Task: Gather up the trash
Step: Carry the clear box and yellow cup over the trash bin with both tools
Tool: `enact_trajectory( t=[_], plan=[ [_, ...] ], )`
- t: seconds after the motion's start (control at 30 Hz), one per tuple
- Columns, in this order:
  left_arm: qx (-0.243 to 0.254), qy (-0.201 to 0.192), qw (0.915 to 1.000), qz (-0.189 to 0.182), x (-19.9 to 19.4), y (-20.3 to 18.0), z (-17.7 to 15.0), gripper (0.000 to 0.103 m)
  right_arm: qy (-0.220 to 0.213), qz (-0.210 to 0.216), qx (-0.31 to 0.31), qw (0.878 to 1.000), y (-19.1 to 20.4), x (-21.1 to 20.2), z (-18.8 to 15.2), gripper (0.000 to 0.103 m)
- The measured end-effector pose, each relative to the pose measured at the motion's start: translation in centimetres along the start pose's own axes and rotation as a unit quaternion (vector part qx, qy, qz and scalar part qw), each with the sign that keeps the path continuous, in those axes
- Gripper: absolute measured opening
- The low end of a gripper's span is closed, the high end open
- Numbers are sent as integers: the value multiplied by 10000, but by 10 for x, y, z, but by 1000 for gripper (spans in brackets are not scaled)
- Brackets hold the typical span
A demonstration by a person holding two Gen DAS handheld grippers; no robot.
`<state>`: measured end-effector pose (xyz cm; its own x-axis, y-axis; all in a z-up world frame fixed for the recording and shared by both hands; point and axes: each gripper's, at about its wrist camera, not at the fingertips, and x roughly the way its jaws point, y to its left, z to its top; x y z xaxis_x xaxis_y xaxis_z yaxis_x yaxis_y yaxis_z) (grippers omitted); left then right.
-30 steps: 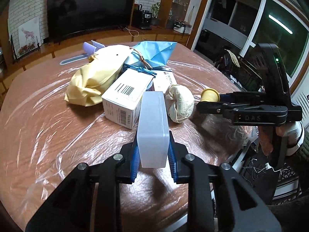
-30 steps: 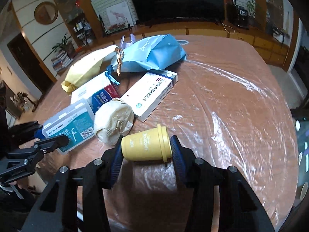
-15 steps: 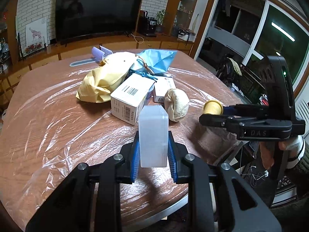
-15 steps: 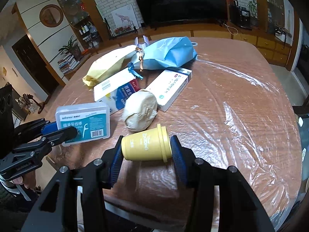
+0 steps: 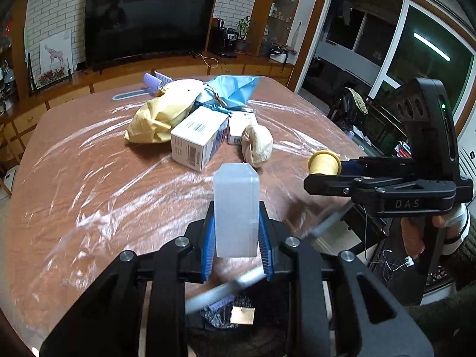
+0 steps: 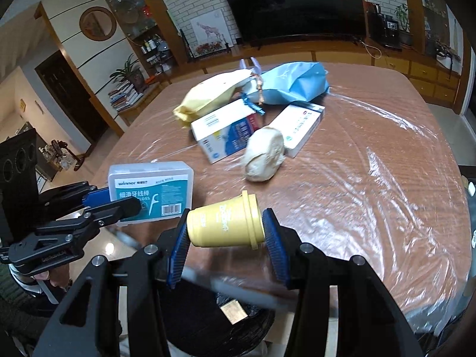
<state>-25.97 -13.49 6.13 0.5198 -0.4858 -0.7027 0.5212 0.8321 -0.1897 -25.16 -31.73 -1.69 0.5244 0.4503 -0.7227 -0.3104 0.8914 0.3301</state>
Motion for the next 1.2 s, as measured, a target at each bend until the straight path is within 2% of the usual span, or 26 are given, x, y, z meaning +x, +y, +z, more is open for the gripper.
enact_trajectory(
  t=[0.63, 0.93, 1.2],
  plan=[
    [52, 41, 9999, -88, -37, -15, -28, 28, 123, 282, -217, 9993, 25, -21, -25, 47],
    [268, 500, 9980, -264, -36, -37, -56, 28, 426, 353, -370, 9978, 31, -24, -53, 47],
    [320, 944, 9948, -232, -16, -40, -85, 28, 832, 336, -454, 9949, 35, -2, -83, 47]
  ],
)
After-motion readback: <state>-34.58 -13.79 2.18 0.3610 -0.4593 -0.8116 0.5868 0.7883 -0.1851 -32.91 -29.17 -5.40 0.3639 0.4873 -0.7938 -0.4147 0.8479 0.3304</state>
